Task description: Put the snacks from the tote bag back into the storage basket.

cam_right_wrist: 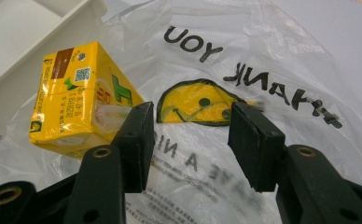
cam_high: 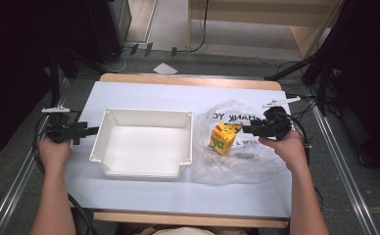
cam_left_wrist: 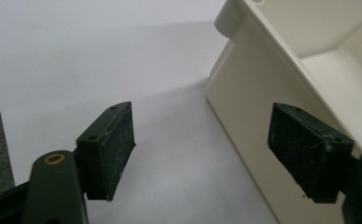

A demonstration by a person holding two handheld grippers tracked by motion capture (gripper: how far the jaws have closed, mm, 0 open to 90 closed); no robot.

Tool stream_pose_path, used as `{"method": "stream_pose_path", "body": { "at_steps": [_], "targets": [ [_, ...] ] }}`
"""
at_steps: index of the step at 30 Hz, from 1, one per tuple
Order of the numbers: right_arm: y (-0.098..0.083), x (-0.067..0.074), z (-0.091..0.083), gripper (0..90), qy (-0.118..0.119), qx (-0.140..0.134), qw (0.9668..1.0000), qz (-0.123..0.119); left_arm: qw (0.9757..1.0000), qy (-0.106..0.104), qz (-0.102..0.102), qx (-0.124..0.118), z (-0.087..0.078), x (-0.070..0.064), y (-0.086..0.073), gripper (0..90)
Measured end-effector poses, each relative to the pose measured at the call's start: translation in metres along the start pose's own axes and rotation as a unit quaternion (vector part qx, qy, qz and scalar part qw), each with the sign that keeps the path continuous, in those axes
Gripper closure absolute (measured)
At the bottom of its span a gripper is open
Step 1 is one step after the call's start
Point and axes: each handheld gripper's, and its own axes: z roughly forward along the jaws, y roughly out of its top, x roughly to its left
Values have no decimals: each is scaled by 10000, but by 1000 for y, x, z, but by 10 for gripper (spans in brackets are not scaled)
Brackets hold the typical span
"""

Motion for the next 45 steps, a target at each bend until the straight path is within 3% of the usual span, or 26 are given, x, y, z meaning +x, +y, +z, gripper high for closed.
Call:
{"method": "stream_pose_path", "body": {
  "at_steps": [7,12,18,22,26,34,37,38,40,45],
  "targets": [
    [1,0,-3,484,-7,-2,10000,-15,9999,-54,-130,41,-1,5,-2,269],
    [2,1,-4,483,-31,-170,9999,-2,9999,43,-80,118,-2,4,-2,263],
    [2,4,-3,475,9,-205,9998,60,9998,-59,-93,168,1,5,-3,258],
    [3,6,-4,475,-11,-223,9997,16,9998,-146,-162,-15,-3,7,-3,258],
    [1,8,-2,474,-44,-54,10000,-66,9993,-205,-214,-214,-4,7,-1,257],
    [4,8,-5,473,-102,-68,9999,-59,9995,-251,-160,-76,-2,5,-1,257],
    [6,8,-8,472,-69,-79,9999,-52,9993,-290,-178,-123,-3,5,-2,257],
    [6,8,-9,472,-34,-56,10000,-5,9987,-424,-132,-254,-5,5,-4,256],
    [7,10,-10,467,-8,-10,10000,-8,9985,-433,-127,-321,-7,5,-3,246],
    [8,10,-13,455,0,59,10000,3,9988,-413,-157,-214,-5,5,-4,247]
  ]
}}
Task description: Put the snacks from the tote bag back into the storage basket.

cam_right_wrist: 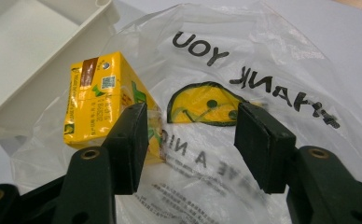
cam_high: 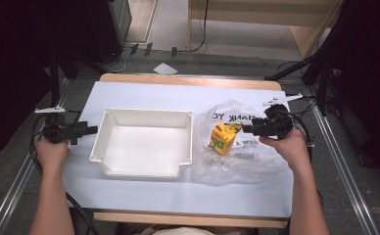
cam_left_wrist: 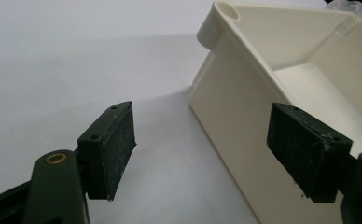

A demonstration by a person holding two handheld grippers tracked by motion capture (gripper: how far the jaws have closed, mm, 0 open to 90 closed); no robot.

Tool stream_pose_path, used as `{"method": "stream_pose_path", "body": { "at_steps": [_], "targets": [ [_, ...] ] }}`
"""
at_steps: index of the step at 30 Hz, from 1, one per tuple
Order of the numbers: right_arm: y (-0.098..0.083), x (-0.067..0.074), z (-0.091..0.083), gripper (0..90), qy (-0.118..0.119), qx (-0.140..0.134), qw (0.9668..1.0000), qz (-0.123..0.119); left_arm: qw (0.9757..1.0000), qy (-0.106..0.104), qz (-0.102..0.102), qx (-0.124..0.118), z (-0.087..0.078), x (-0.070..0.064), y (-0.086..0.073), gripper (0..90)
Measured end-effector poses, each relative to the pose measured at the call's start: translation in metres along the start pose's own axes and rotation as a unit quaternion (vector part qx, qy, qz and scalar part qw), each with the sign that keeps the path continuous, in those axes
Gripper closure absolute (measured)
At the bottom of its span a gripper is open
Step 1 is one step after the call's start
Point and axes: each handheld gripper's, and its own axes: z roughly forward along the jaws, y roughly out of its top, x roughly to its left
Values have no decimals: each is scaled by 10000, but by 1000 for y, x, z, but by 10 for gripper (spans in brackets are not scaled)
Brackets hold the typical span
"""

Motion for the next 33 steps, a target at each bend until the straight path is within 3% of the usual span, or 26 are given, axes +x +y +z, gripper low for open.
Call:
{"method": "stream_pose_path", "body": {
  "at_steps": [6,9,10,13,22,33],
  "targets": [
    [6,7,-3,448,2,113,9999,-115,10000,33,-35,51,-1,0,-2,247],
    [10,11,-4,461,86,95,9998,-167,10000,68,-55,34,-3,1,-4,247],
    [13,13,-5,483,214,106,9996,-122,9999,95,-69,-2,-4,1,-5,247],
    [16,15,-4,483,248,130,9995,-112,9999,134,-81,-50,-7,1,-6,246],
    [26,29,-4,476,200,132,9990,-385,9998,168,-68,-58,-8,0,-6,243],
    [34,43,6,434,253,369,9959,-783,9998,159,-87,-25,-8,1,-7,243]
  ]
}}
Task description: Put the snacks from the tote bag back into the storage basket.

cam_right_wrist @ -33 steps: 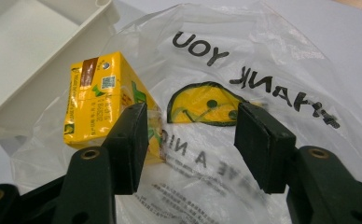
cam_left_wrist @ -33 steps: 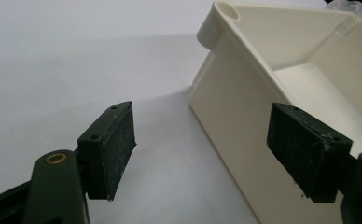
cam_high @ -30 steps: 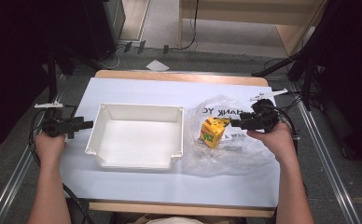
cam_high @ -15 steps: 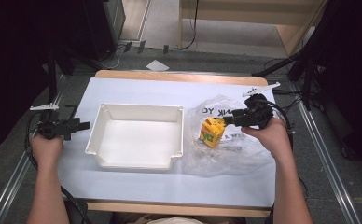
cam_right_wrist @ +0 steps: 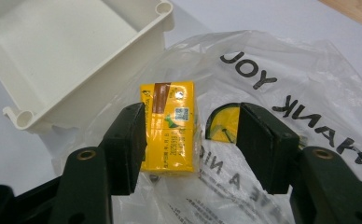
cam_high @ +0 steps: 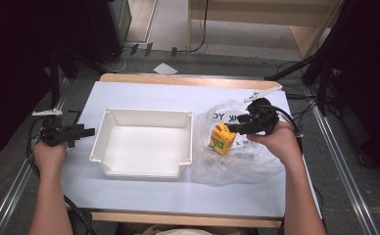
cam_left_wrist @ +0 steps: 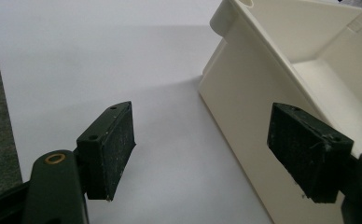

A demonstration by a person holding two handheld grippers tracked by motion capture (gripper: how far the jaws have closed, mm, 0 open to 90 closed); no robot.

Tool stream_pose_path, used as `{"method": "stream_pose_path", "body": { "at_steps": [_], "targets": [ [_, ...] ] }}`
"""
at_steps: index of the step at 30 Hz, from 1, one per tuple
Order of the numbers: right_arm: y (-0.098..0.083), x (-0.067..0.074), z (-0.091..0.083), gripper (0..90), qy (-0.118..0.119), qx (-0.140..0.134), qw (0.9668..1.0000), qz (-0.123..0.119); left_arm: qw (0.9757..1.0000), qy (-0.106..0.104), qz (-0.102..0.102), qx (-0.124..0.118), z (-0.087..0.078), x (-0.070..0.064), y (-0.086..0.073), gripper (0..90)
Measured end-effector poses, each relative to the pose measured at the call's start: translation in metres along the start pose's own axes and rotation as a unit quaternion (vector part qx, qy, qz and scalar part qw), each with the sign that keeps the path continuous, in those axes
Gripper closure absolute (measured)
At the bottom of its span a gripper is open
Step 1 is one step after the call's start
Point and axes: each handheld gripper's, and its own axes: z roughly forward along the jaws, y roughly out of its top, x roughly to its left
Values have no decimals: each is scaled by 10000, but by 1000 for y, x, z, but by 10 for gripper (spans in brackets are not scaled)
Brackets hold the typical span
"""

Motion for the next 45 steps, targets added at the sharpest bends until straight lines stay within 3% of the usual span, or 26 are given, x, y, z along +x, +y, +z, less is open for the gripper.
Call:
{"method": "stream_pose_path", "body": {
  "at_steps": [10,26,29,37,45],
  "targets": [
    [5,10,20,393,28,374,9993,70,10000,-14,-1,33,1,0,0,243],
    [-1,17,62,396,-45,865,9961,-149,10000,-35,-25,24,2,2,-1,243],
    [-3,17,68,430,-71,911,9957,-170,10000,-43,-48,10,3,2,0,243],
    [-5,15,74,455,-97,1007,9946,-247,10000,-54,-28,32,6,2,1,243],
    [-5,19,77,494,-286,1002,9939,-363,10000,-57,-36,30,6,2,1,243]
  ]
}}
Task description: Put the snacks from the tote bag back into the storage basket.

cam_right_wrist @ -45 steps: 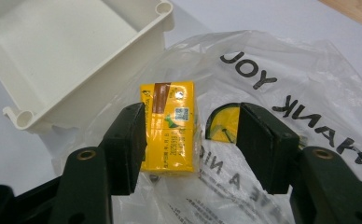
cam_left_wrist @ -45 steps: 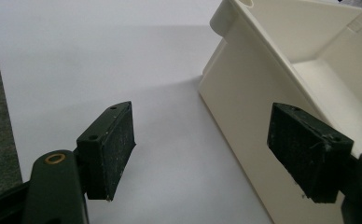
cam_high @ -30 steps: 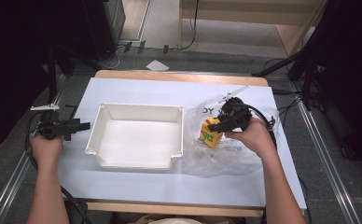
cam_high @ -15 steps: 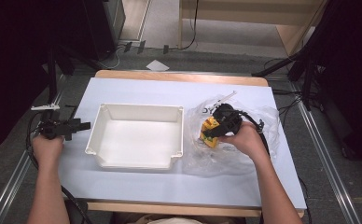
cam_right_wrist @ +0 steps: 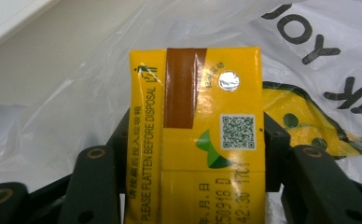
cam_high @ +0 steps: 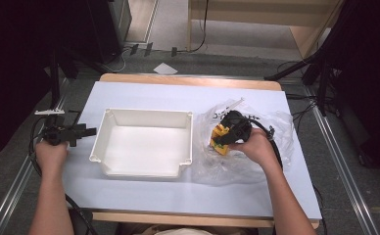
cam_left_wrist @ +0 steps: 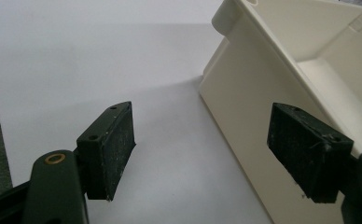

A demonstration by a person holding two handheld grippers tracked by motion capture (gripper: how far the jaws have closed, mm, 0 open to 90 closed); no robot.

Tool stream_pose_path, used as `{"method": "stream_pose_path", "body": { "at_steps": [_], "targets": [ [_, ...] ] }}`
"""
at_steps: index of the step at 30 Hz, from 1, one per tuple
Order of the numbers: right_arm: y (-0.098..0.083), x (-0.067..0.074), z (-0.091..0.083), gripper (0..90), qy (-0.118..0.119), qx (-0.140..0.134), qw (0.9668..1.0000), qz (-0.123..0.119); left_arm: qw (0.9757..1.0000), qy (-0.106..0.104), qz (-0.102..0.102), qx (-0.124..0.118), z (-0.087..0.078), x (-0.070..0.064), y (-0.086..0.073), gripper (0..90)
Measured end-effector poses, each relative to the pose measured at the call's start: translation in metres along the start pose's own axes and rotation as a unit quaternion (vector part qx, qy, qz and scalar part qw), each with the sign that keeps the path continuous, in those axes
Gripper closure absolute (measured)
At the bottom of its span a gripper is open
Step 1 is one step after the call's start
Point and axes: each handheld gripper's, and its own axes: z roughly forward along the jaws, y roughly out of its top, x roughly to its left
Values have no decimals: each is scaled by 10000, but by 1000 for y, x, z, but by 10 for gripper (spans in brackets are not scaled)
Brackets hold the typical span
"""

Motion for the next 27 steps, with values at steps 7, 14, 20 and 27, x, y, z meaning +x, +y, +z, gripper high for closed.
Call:
{"method": "stream_pose_path", "body": {
  "at_steps": [7,14,20,27],
  "targets": [
    [0,2,0,516,-94,-48,9999,-112,10000,3,-20,-15,-1,1,0,243],
    [0,2,0,519,-83,-61,9999,-93,10000,7,-11,-8,-1,0,0,243],
    [1,0,-1,522,-85,-64,9999,-72,10000,9,1,6,-1,0,0,243],
    [0,-5,-5,523,-84,-73,9999,-10,10000,3,18,49,1,-1,0,243]
  ]
}}
